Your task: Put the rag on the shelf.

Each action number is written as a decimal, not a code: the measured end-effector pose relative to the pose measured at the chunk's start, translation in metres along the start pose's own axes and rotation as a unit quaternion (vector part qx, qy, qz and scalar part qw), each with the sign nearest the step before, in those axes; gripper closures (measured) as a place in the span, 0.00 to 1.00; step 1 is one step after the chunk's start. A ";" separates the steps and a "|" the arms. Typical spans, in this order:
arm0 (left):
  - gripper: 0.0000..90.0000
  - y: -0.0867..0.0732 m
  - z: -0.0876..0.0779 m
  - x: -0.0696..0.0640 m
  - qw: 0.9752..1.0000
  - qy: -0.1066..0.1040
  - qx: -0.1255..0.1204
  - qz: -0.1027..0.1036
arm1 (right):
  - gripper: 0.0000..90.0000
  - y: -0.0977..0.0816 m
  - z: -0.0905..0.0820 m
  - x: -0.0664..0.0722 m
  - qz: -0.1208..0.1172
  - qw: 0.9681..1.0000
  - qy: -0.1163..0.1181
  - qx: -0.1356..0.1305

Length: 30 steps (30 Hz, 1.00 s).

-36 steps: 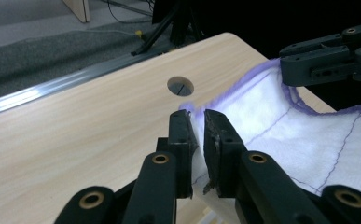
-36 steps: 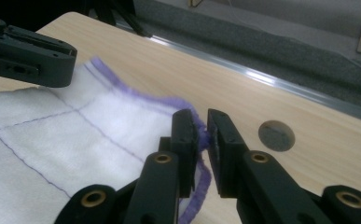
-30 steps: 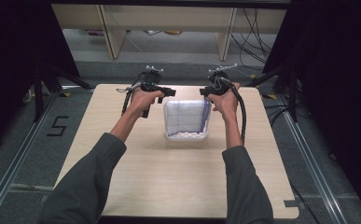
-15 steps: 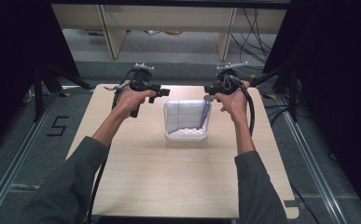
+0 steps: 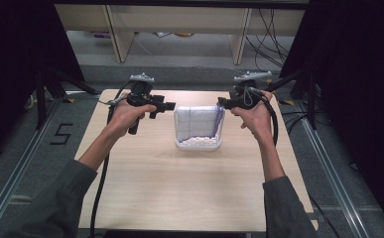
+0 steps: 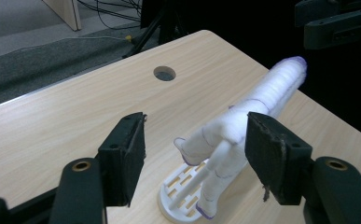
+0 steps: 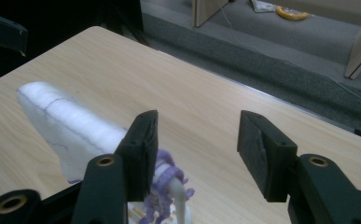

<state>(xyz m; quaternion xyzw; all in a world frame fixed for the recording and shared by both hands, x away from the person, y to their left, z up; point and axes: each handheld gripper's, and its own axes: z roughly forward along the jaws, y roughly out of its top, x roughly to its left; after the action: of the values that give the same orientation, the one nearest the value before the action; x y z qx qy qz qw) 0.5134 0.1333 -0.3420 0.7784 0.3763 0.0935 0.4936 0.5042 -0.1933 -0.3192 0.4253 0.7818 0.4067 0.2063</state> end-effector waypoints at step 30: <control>0.35 -0.054 -0.021 -0.032 0.999 -0.033 -0.005 0.015 | 0.41 -0.039 -0.021 0.032 0.006 0.999 0.030 -0.028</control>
<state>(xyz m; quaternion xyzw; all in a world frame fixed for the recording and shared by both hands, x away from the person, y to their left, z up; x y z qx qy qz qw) 0.4537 0.1381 -0.3694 0.7843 0.3479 0.0772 0.5078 0.4532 -0.1877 -0.3379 0.4120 0.7734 0.4419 0.1921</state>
